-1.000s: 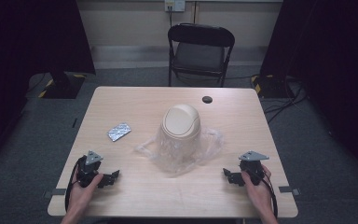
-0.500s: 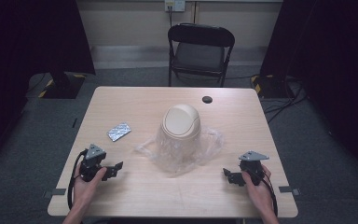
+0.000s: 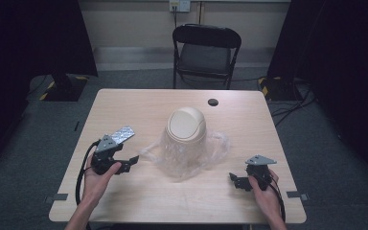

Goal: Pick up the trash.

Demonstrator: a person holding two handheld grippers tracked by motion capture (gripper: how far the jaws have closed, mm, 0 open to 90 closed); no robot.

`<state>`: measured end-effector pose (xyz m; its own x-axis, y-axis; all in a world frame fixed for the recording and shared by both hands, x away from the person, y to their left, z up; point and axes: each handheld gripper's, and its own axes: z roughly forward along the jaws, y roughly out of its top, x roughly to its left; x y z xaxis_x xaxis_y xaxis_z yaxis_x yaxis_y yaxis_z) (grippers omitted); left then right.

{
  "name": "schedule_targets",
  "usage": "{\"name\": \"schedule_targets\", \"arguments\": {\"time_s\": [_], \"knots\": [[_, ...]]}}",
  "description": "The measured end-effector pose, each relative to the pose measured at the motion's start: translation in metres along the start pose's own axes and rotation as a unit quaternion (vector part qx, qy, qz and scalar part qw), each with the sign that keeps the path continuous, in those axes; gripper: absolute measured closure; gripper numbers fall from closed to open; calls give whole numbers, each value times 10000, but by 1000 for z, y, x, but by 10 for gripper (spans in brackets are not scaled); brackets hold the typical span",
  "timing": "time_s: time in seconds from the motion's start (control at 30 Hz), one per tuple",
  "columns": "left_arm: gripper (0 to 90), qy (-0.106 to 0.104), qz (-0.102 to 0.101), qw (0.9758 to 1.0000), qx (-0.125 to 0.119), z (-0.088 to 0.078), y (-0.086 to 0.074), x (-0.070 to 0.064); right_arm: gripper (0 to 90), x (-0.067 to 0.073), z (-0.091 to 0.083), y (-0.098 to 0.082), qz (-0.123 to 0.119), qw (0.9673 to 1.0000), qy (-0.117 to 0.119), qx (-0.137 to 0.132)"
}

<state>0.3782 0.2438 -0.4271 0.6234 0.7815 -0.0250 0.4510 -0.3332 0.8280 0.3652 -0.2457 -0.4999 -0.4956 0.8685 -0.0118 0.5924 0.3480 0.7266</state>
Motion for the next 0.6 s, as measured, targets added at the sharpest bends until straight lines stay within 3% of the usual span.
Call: {"name": "schedule_targets", "arguments": {"time_s": [0.07, 0.2, 0.23, 0.37, 0.6], "knots": [[182, -145, -106, 9997, -146, 2, 7, -1, 95, 0, 0, 0, 4, 10000, 0, 2], [182, -209, -48, 9994, -284, 6, 22, -6, 95, 0, 0, 0, 5, 10000, 4, 0], [182, -340, -42, 9988, -349, 10, 31, -7, 95, 0, 0, 0, 1, 10000, 4, -1], [182, -541, -100, 9976, -414, 17, 46, -7, 95, 0, 0, 0, -4, 10000, 5, -5], [189, -621, -104, 9965, -557, 24, 65, -8, 95, 0, 0, 0, -1, 10000, 4, -3]]}}
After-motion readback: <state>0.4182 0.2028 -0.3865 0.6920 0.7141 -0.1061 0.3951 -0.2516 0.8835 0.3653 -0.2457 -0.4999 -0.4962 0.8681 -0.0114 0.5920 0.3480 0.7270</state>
